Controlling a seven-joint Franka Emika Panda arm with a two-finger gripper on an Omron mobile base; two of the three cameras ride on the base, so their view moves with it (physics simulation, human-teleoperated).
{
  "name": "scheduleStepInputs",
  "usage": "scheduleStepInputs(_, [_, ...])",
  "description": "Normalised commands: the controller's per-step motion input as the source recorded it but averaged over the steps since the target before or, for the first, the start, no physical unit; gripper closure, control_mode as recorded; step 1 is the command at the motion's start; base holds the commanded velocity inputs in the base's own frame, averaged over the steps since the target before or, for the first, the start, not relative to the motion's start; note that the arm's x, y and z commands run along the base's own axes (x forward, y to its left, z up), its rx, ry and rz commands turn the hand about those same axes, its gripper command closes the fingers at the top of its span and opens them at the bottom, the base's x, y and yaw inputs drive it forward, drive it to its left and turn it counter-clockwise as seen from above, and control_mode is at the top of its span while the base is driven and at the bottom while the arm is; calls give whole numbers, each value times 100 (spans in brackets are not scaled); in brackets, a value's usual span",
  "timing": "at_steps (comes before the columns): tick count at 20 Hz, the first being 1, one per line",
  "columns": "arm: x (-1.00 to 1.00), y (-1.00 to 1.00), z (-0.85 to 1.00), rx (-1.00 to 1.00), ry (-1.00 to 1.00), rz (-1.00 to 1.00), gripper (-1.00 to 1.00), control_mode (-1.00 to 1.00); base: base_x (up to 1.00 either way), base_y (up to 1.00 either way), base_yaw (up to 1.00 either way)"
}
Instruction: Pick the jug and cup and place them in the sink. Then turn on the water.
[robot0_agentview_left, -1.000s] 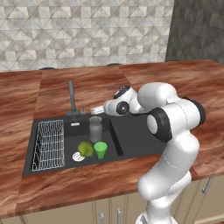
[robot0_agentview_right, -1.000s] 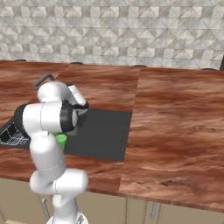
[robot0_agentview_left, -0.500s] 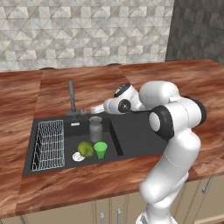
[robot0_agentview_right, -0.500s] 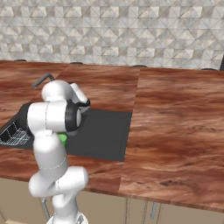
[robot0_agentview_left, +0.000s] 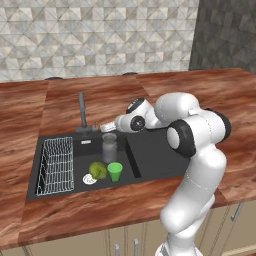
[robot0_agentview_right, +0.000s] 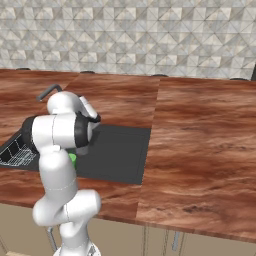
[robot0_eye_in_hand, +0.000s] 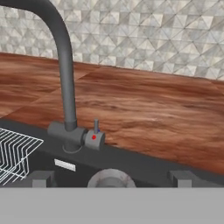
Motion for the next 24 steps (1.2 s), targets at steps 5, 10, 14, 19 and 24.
scheduleStepInputs(5, [3, 0, -11, 1, -2, 0, -100, -100, 0, 0, 0])
scheduleStepInputs(10, [11, 0, -8, 3, -3, 0, -100, -100, 0, 0, 0])
scheduleStepInputs(14, [17, 0, -8, 2, -3, 0, -100, -100, 0, 0, 0])
scheduleStepInputs(19, [4, 0, -6, 3, -3, 0, -100, -100, 0, 0, 0])
scheduleStepInputs(24, [0, 0, -7, 4, -7, 0, -100, -100, 0, 0, 0])
